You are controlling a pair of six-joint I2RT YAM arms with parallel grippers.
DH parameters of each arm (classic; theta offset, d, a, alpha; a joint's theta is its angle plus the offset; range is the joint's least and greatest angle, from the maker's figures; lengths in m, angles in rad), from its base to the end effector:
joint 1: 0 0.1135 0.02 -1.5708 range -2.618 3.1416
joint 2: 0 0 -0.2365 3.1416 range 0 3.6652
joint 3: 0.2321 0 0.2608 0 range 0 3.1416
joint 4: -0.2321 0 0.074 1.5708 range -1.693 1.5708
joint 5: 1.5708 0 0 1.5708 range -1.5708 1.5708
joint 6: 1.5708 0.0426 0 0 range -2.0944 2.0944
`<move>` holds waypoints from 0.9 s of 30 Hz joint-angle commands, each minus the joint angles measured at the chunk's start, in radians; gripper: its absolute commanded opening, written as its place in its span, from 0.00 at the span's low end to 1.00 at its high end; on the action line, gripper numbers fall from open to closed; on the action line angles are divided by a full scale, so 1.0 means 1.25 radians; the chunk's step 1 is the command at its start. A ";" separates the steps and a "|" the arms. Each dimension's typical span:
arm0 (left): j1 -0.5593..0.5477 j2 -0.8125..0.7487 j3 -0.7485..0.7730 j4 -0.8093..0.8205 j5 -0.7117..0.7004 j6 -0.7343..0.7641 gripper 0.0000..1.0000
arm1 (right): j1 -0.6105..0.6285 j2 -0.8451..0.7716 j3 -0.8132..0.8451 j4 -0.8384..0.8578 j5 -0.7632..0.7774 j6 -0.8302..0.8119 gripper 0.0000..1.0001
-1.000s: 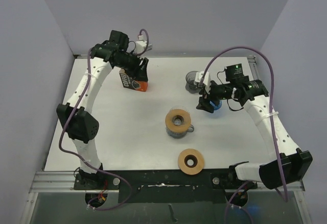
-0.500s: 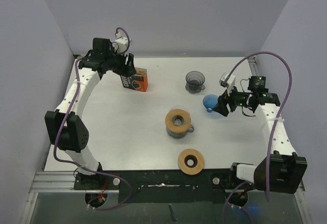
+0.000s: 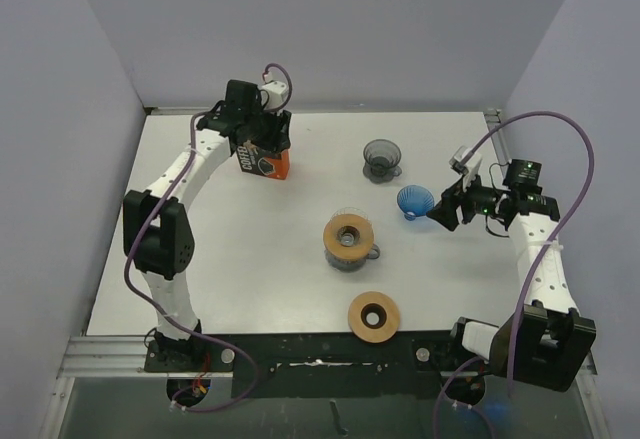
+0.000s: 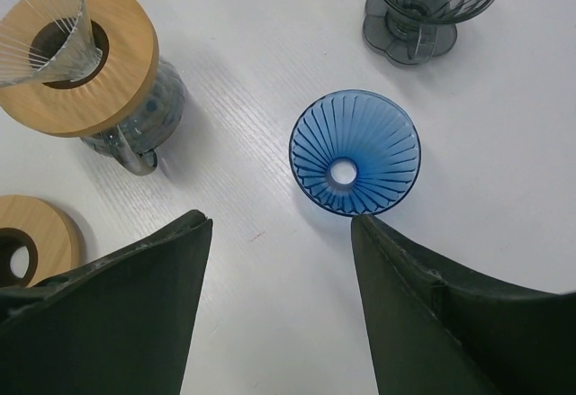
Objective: Place the coffee filter in the dripper
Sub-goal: Adjust the coffee filter holder at the center of the board.
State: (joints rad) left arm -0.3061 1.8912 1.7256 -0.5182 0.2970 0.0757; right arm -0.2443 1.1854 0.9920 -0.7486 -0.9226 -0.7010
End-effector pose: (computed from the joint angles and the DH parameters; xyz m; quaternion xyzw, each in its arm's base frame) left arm 0.4193 -0.1456 0.2828 0.2318 0.8650 -0.1815 0.4062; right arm 0.2511 -0.0276 0.2621 -0.3268 0.7983 0.2508 0.4393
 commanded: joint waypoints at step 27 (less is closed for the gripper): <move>0.045 0.091 0.103 -0.107 0.088 0.281 0.53 | -0.005 0.006 -0.011 0.019 -0.036 -0.012 0.67</move>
State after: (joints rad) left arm -0.2623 1.9778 1.7828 -0.6014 0.3557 0.3489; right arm -0.2481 1.1908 0.9749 -0.7486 -0.9363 -0.7017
